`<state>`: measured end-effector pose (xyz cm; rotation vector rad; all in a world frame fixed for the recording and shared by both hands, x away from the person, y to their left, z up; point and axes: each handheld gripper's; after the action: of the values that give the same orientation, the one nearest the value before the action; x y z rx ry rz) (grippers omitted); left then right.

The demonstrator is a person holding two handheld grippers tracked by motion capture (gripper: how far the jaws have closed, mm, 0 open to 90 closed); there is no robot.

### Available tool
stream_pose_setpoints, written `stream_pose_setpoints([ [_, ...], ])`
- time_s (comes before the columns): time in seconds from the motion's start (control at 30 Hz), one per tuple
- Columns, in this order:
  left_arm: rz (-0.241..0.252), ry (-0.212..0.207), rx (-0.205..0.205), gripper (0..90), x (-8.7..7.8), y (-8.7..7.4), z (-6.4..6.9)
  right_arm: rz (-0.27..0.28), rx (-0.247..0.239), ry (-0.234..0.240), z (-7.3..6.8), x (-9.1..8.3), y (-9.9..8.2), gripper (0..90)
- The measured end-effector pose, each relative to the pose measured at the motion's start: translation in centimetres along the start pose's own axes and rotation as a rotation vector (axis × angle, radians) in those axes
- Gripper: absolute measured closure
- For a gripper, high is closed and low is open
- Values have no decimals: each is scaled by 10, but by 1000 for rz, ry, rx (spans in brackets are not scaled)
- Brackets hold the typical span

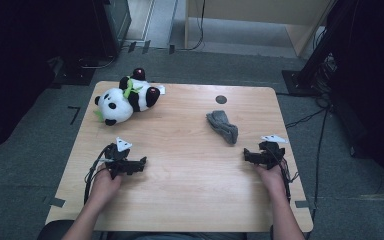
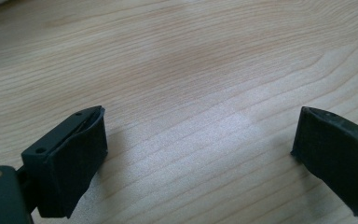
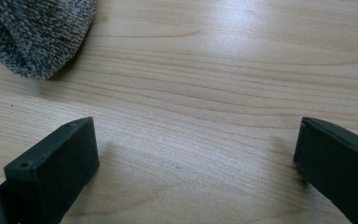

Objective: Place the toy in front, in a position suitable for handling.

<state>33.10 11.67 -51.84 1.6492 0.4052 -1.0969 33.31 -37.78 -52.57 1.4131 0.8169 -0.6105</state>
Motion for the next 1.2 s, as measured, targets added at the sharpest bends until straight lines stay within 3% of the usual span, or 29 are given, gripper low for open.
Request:
stream_pose_setpoints([
  [0.47, 1, 2, -4, 27, 3, 5, -1, -2, 6, -2, -1, 1, 1, 0],
  [0.57, 2, -18, 10, 28, 4, 6, -3, -2, 5, -1, -1, 1, 1, 0],
  [0.77, 1, -13, 20, 27, 4, 6, -3, -3, -3, 4, -1, 2, 3, 2],
  [1.1, 2, -22, 33, 28, 4, 5, -4, -15, -17, 21, -3, -2, 4, 72],
  [1.2, -1, -30, 41, 28, 3, 5, -6, -19, -3, 44, -2, -4, 7, 146],
])
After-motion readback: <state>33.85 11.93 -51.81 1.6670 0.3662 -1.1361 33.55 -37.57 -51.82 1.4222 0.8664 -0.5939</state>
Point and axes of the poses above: each handheld gripper's, and its own axes: x roughly forward along the jaws, y roughly out of its top, z roughly to its right, and after that the axes turned 8 degrees about -z, right-handed
